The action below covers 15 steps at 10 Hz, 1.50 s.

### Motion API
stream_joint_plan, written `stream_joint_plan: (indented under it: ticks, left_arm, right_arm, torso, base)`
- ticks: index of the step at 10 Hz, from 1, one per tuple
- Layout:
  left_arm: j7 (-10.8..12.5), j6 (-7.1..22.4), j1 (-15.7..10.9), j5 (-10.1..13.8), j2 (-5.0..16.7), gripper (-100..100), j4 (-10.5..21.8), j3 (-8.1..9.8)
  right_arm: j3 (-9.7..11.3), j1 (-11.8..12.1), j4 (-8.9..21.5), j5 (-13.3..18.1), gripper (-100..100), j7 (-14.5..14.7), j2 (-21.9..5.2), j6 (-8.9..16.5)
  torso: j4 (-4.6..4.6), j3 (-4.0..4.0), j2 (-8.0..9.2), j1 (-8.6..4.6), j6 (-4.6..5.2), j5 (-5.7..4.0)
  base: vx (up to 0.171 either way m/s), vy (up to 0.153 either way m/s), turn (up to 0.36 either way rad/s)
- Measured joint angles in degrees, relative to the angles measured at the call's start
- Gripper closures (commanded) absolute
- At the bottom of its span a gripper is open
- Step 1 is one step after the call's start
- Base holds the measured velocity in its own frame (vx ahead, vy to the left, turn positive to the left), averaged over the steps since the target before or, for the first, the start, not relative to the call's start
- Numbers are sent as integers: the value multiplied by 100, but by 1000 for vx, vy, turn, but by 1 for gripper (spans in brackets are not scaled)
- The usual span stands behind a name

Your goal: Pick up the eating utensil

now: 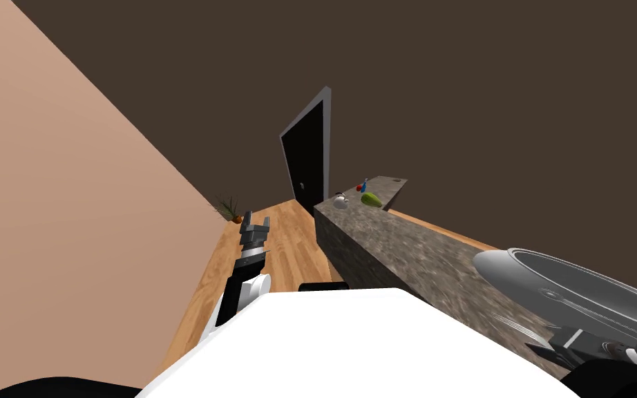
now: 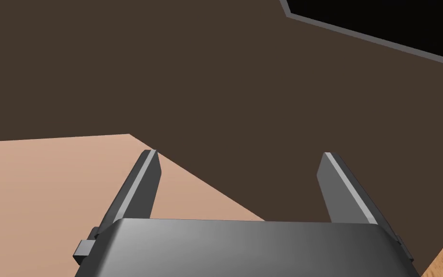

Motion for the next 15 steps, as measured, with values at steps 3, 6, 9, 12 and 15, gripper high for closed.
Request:
stream_joint_plan:
  ticks: [3, 6, 9, 12, 15]
  left_arm:
    - [0, 0, 0, 0, 0, 0, 0, 0]
    - [0, 0, 0, 0, 0, 0, 0, 0]
    - [0, 0, 1, 0, 0, 0, 0, 0]
    - [0, 0, 3, 0, 0, 0, 0, 1]
    - [0, 0, 4, 0, 0, 0, 0, 1]
  right_arm:
    - [370, -192, -121, -96, -100, -423, -128, 258]
    - [739, -389, -237, -192, -100, -848, -256, 519]
    - [1109, -580, -364, -287, -100, -1275, -385, 783]
    - [1351, -696, -467, -361, 100, -1579, -482, 989]
    - [1347, -695, -459, -353, 100, -1564, -496, 993]
  torso:
    - [0, -1, -3, -1, 2, 0]
    - [-1, -2, -4, -7, 2, -2]
    - [-1, -4, -8, 6, 3, 1]
    - [-4, -14, -29, -3, 11, 0]
    - [-11, -32, -58, -12, 14, -19]
  base:
    - [-154, -24, 206]
    - [-157, -22, 211]
    - [-154, 12, 212]
    - [-65, 2, 30]
    - [-2, -3, 1]
